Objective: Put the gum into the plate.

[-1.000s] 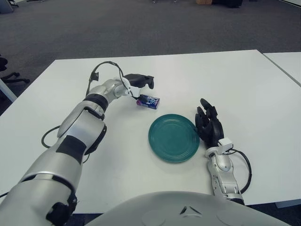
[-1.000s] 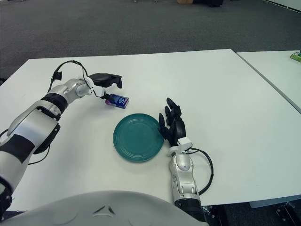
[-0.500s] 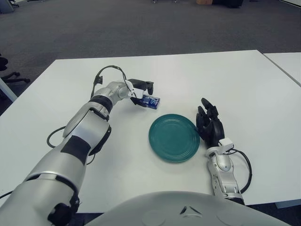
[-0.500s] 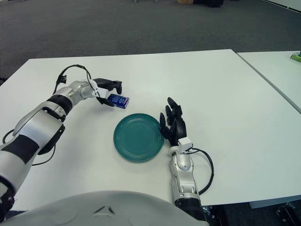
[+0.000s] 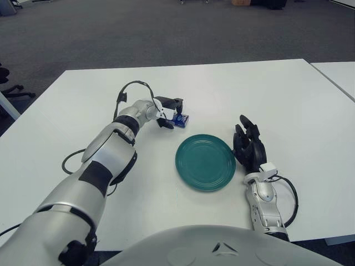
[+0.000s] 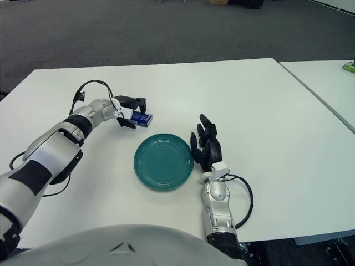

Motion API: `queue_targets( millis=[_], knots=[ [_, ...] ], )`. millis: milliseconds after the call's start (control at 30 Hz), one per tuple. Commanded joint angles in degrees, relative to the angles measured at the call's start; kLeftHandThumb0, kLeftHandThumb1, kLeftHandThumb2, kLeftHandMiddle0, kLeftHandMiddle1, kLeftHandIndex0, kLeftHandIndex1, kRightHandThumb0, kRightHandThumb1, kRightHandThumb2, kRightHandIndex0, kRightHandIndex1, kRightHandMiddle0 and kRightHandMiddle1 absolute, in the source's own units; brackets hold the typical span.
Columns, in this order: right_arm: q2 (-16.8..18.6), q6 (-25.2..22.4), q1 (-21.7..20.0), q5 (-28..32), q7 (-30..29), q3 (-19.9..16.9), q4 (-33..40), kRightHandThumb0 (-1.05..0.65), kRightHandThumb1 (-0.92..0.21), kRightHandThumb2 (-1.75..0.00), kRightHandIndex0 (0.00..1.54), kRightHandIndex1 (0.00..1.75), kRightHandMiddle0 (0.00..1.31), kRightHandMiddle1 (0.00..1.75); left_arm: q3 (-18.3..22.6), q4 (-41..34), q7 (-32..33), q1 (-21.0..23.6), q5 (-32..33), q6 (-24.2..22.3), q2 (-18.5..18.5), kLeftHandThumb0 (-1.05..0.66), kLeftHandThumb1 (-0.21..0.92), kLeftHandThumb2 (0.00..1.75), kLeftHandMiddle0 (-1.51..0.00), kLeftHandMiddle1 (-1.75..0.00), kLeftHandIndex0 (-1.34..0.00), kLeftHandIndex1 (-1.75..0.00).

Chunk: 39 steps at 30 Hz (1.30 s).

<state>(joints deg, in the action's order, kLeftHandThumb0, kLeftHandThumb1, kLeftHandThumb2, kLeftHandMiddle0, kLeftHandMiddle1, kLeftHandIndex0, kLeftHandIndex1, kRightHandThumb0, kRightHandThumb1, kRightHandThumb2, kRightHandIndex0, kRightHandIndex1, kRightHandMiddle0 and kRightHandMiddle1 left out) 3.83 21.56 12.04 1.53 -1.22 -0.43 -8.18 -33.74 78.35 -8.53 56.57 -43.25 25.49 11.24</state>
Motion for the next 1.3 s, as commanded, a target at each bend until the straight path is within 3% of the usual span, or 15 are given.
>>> queue_targets(
  millis=[0, 467, 933, 1133, 1267],
  knots=[
    [-1.0, -1.9, 2.7, 0.3, -0.2, -1.5, -3.2, -0.81, -0.92, -0.73, 0.22, 0.0, 0.0, 0.46, -0.3, 1.0, 0.1, -2.0, -0.3, -1.8, 0.1, -0.67, 0.48, 0.69, -0.12, 0.0, -0.12, -1.29],
    [-1.3, -2.9, 3.9, 1.9, 1.0, -2.6, -2.3, -0.81, -0.92, -0.76, 0.21, 0.0, 0.0, 0.5, 0.3, 1.7, 1.5, -3.9, 0.1, -6.2, -1.7, -0.69, 0.56, 0.6, -0.08, 0.0, -0.1, -1.22],
    [-1.8, -4.2, 4.6, 2.6, 1.9, -3.2, -1.1, -0.79, -0.92, -0.78, 0.18, 0.0, 0.0, 0.49, -1.0, 1.6, 4.3, -6.1, -0.9, -7.5, -2.7, -0.72, 0.62, 0.52, -0.08, 0.0, -0.11, -1.11],
    [-1.9, -4.2, 5.0, 2.1, 1.6, -3.3, -0.6, -0.79, -0.92, -0.8, 0.19, 0.0, 0.0, 0.52, -2.7, 1.8, 6.0, -7.7, -2.2, -8.2, -2.7, -0.78, 0.62, 0.46, -0.18, -0.03, -0.1, -1.04],
    [-2.0, -4.4, 5.0, 2.3, 1.7, -3.3, -0.4, -0.79, -0.92, -0.8, 0.2, 0.0, 0.0, 0.52, -1.3, 1.8, 6.2, -8.2, -0.5, -8.9, -2.8, -0.67, 0.58, 0.51, -0.27, -0.04, -0.12, -1.0]
  ],
)
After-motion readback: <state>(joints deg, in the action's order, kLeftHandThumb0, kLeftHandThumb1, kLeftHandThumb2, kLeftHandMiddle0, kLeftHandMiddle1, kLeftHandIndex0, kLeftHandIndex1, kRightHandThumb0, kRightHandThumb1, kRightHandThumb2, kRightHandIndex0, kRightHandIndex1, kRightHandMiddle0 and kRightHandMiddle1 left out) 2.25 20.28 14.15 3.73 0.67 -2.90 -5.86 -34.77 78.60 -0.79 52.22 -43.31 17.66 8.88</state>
